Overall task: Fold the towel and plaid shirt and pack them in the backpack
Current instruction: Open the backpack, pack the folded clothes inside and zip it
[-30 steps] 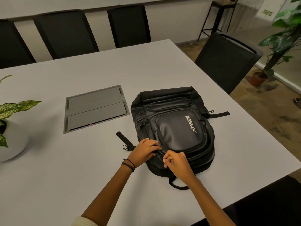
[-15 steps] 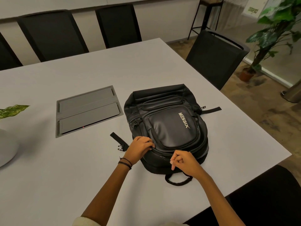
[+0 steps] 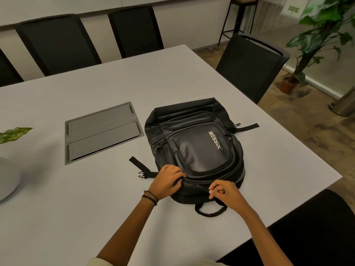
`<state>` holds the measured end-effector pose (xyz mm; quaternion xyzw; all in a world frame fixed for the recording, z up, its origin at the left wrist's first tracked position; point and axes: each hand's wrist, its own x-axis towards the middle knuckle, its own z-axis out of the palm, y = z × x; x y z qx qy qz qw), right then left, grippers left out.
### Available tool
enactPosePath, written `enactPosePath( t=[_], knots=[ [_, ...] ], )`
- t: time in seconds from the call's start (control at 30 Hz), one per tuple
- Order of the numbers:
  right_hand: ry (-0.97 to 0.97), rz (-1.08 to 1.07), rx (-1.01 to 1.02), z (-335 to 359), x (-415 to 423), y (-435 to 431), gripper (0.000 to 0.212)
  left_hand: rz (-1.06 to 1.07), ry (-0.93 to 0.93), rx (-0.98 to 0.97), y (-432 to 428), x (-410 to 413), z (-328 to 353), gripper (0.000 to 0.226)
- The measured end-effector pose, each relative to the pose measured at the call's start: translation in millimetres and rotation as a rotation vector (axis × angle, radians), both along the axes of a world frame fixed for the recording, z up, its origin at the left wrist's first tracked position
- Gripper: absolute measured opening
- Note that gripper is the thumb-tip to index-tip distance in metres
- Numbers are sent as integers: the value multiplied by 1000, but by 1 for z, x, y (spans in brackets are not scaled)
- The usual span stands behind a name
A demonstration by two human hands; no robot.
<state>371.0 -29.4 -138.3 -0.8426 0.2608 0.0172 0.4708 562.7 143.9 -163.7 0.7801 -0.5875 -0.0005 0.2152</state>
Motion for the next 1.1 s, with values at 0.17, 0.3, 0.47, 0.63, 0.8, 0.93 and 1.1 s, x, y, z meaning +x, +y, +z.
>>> enactPosePath(
  t=[0.17, 0.3, 0.47, 0.63, 0.8, 0.93, 1.1],
  knots=[
    [-1, -110, -43, -11, 6, 12, 2, -68, -43, 48, -12, -15, 0, 30],
    [15, -152, -109, -15, 10, 23, 14, -81, -1, 51, -19, -19, 2, 33],
    [-54, -217, -263, -16, 15, 41, 22, -62, 74, 68, -22, -20, 5, 39],
    [-102, -284, -429, -14, 22, 54, 21, -1, 145, 79, -23, -20, 6, 25],
    [-97, -231, -573, -14, 26, 54, 19, 25, 216, 55, -22, -22, 7, 38],
    [-52, -155, -669, -7, 26, 49, 26, 29, 245, 57, -23, -22, 8, 38],
    [-49, -101, -716, -7, 20, 41, 28, 36, 264, 43, -22, -24, 9, 40]
  ],
)
